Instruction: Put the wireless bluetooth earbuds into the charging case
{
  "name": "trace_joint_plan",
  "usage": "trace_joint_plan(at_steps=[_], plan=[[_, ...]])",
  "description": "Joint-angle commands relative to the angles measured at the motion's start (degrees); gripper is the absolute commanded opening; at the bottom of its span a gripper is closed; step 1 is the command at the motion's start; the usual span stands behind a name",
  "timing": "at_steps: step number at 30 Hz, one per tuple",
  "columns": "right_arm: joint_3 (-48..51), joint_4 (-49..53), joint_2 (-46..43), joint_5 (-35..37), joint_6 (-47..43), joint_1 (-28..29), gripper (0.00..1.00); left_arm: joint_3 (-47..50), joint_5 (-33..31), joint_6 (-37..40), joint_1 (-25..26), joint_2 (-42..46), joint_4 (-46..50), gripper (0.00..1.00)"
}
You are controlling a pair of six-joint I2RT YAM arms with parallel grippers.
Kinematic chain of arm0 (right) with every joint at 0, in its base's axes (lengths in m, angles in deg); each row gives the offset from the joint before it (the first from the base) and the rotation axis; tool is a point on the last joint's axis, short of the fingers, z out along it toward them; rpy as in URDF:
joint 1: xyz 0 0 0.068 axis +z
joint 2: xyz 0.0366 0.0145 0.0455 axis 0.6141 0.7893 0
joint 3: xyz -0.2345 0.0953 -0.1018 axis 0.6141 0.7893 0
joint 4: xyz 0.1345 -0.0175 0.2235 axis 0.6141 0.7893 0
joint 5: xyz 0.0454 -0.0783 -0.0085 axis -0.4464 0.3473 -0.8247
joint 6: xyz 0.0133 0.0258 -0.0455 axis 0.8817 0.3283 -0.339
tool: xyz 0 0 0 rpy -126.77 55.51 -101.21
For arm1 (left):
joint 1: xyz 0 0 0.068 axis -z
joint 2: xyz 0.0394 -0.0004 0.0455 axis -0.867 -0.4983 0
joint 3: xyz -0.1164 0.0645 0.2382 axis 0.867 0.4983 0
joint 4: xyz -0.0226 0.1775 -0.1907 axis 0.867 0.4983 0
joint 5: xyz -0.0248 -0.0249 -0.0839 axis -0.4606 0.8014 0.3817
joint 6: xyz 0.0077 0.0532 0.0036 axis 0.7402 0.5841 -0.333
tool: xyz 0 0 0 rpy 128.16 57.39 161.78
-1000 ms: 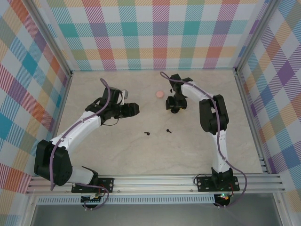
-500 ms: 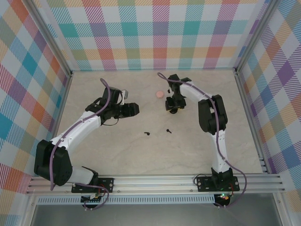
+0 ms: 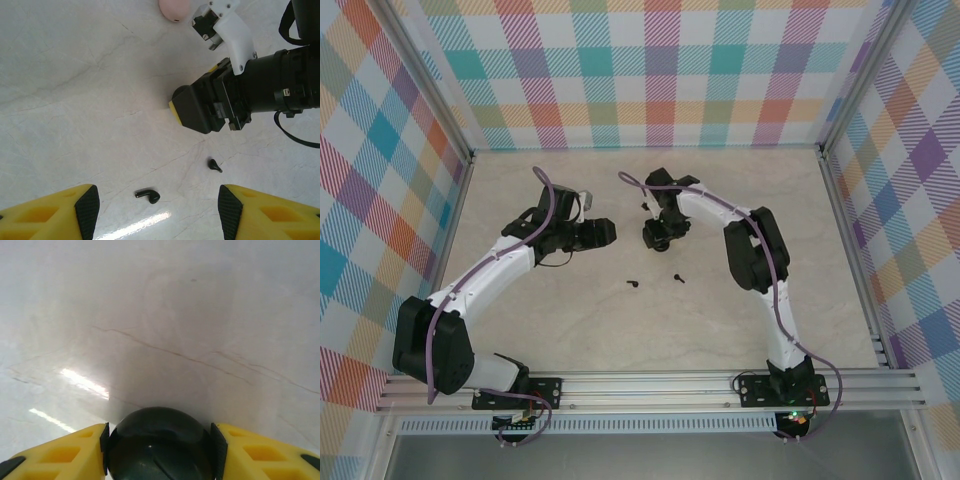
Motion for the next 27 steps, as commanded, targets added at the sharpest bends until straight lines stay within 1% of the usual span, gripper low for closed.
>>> trace_joint_plan(at_steps=[1,10,15,18,23,25,27], plan=[[0.8,0.0,-0.1,-2.3,-1.8,0.5,0.54,0.8,1.2,-0.6,0.2,-0.9,-0.4,0.65],[2.0,-0.7,-3.6,-2.4,-0.2,0.3,0.66,2.0,-0.3,-2.1,0.2,-0.9,-1.7,0.63],[5.2,-2.6,-8.0,-5.2,2.4,-0.8,0.67,1.3,-0.8,-2.0,0.0,-2.6,-1.6,0.63],[9.0,-4.6,-11.4,-6.9,4.3,-1.8,0.68,-0.5,2.1,-1.1,-0.4,-6.0,-2.3,0.62],[15.8,-7.3,-16.4,-8.5,7.9,-4.1,0.66,-6.7,5.9,0.6,-0.5,-15.1,-1.7,0.56],[18.8,-8.9,-17.9,-10.8,9.7,-5.7,0.64,-9.0,9.0,1.1,-0.5,-18.5,-2.9,0.56],[21.5,-10.8,-19.0,-14.1,11.8,-7.0,0.61,-10.8,10.6,1.0,-0.5,-21.5,-4.1,0.56]])
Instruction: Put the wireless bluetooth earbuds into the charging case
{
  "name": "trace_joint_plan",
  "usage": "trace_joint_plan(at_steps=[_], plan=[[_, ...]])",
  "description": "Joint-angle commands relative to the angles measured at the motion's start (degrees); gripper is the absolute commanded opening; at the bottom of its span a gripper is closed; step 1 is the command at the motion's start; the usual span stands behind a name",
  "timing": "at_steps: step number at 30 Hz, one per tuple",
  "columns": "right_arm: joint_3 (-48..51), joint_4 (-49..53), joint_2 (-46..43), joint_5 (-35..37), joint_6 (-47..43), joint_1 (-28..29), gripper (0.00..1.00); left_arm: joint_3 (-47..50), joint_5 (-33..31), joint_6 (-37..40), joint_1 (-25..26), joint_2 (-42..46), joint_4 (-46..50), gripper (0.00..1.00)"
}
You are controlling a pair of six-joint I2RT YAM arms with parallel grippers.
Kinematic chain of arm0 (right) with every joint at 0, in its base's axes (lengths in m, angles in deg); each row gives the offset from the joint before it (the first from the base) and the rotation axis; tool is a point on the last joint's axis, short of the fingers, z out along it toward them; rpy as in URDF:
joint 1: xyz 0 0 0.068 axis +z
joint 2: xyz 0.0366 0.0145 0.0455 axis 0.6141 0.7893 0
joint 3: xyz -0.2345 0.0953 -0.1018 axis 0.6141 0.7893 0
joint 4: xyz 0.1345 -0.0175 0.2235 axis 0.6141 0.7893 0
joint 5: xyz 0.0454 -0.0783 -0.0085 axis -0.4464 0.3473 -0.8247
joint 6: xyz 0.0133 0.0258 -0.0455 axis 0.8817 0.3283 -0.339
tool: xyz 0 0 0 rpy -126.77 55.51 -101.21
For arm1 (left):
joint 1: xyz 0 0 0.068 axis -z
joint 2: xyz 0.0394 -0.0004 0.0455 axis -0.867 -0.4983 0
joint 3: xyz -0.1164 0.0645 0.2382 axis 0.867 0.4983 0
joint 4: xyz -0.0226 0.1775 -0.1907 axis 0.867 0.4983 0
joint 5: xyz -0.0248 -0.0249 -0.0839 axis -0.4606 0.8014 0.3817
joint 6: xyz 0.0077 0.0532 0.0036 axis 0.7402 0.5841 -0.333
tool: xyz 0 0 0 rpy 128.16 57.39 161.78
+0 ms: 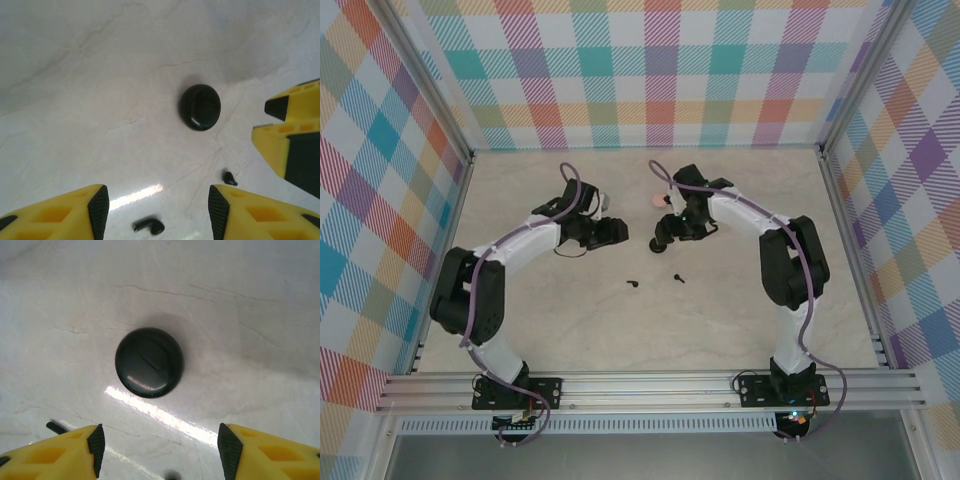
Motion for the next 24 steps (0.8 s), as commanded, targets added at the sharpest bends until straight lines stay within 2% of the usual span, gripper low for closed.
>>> trace_joint_plan(at_steps=[1,7,11,19,24], plan=[[4.0,-3.9,-2.0,-7.1,5.0,-2.1,0.59,-3.9,5.3,1.2,-0.4,-4.1,-2.2,0.56],[6.4,-7.8,-0.4,-12.6,12.3,-3.7,0.48,-8.5,10.1,0.7,-0.5,-12.1,-4.6,0.55],[7.2,-11.7,0.9,-16.7,15.5,-3.8,0.44,-9.9,13.4,0.0,-0.5,-15.8,-8.0,0.55],[5.0,-12.1,4.7,-17.0,19.3,-3.9,0.35,-11.2,16.4,-3.0,-0.5,-20.7,-11.6,0.54],[5.2,-13.6,5.9,-18.2,20.4,-4.0,0.32,-11.5,18.5,-4.0,-0.5,-22.3,-13.2,0.51]])
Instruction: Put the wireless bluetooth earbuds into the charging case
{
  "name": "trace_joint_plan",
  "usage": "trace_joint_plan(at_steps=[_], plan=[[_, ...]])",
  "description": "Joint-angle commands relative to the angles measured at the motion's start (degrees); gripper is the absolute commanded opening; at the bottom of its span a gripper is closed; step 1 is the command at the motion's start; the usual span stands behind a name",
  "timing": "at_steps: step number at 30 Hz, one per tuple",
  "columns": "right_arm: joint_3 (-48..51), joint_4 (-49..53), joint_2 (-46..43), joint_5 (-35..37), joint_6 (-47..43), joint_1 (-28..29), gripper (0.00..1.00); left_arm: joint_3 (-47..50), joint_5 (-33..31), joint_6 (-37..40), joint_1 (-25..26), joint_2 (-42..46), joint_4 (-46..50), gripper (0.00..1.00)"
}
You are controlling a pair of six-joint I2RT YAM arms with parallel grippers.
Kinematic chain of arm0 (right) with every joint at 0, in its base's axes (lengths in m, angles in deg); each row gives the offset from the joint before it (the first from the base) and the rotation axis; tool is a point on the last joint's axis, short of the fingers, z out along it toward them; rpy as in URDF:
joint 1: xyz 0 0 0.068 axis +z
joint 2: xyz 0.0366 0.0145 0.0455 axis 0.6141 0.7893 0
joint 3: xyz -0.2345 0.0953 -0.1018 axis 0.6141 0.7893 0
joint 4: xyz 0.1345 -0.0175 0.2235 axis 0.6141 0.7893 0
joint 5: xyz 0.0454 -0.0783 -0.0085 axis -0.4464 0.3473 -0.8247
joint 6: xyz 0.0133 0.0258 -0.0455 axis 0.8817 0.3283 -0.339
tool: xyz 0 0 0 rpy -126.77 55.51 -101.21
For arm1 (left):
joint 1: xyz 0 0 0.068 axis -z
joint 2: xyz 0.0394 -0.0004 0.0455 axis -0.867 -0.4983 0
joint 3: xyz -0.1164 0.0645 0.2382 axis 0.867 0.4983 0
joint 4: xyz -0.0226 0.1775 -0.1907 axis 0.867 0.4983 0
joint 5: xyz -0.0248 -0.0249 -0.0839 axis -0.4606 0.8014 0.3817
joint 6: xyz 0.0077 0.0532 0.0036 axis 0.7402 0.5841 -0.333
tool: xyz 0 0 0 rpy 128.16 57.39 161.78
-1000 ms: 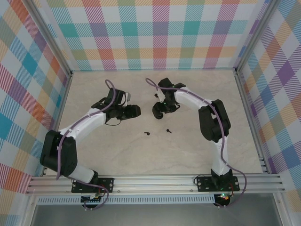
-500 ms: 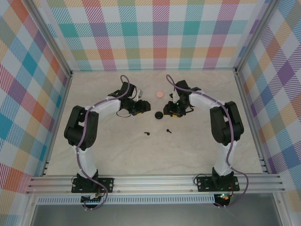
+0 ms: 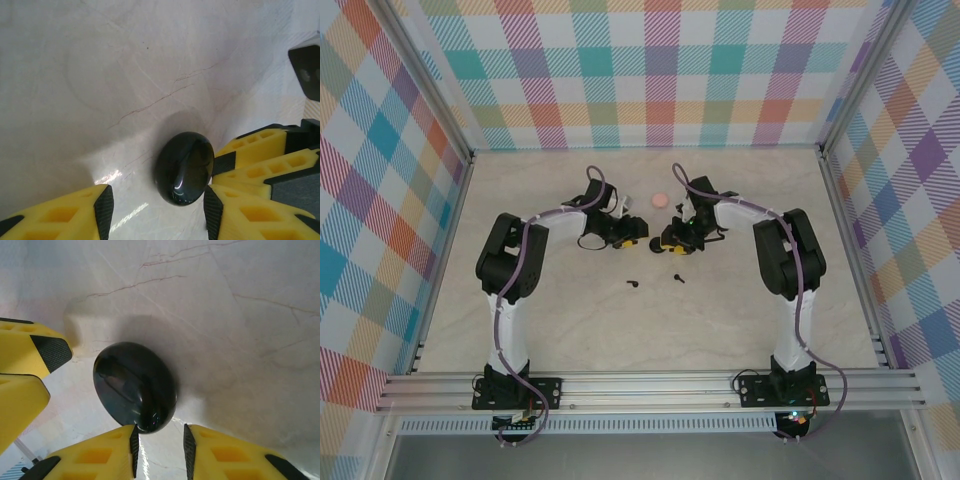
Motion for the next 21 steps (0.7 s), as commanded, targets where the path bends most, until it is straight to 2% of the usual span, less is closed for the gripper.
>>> trace_joint_plan(at_steps=[1,21], plan=[[-0.9,-2.0,0.7,-2.6,2.0,0.0,0.32,-1.8,3.3,-1.2,-0.5,-1.2,-2.0,0.51],[-1.5,-1.3,2.5,-0.8,1.3,-0.1,0.24,-4.2,6.4,-2.0,1.4,-5.7,-2.1,0.45]])
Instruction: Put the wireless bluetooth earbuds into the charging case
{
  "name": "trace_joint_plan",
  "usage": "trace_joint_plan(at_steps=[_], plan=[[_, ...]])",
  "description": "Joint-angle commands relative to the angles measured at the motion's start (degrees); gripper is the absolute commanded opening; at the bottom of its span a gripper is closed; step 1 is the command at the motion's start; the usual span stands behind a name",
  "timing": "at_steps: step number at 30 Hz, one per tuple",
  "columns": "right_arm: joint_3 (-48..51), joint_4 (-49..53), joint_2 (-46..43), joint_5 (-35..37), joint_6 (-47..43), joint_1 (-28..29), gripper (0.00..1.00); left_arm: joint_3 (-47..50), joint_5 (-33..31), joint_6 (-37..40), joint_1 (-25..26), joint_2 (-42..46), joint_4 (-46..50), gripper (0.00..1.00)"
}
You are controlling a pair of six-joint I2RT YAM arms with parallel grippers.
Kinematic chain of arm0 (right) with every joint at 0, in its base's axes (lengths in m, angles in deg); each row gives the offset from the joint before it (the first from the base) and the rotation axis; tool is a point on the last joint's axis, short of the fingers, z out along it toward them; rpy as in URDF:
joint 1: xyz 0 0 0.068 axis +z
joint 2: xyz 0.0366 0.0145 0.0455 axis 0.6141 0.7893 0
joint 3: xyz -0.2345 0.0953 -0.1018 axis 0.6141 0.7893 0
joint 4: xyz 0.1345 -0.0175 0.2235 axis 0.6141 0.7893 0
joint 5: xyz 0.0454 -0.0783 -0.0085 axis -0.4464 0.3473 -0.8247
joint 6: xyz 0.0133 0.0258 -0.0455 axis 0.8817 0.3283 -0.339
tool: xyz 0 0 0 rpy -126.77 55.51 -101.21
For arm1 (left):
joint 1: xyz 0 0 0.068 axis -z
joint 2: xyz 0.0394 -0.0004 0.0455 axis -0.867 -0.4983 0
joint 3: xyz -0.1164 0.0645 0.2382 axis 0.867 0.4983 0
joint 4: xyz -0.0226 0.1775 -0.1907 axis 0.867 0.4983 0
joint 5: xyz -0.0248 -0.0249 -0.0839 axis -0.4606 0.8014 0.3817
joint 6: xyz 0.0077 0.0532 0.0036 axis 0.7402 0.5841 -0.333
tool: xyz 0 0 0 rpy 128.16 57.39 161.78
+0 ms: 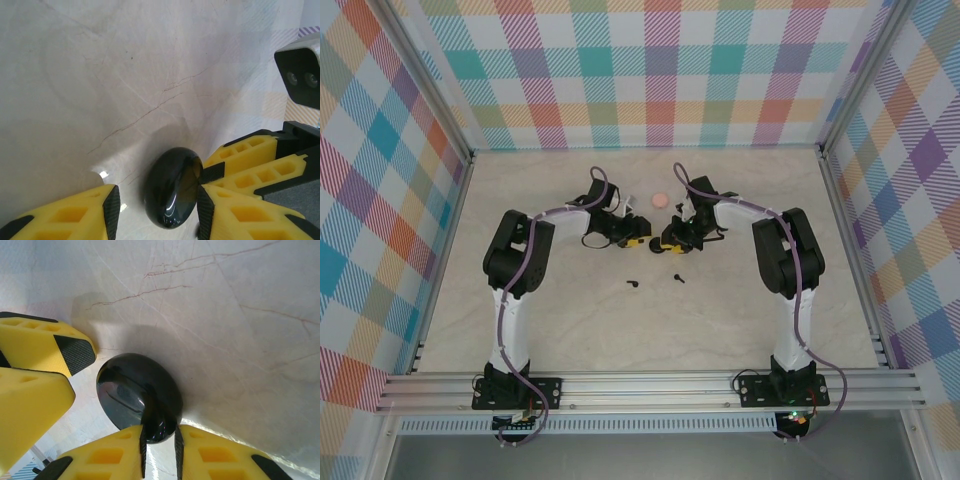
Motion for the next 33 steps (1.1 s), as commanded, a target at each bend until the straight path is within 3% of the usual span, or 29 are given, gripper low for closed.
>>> trace_joint_plan(at_steps=[1,14,33], plan=[[-1.4,0.3,1.9,0.4,-0.2,-0.1,0.24,-1.4,2.0,-1.0,1.1,-2.1,-0.6,0.44],[-1.4,-0.3,2.5,-0.1,0.1,-0.2,0.23,-1.4,3.8,-2.0,2.4,-2.9,0.7,0.37],[-1.5,-1.0,3.1,-1.5,0.6,-0.2,0.22,-2.2,5.2,-0.4,3.0,-0.1,5.3,0.39]])
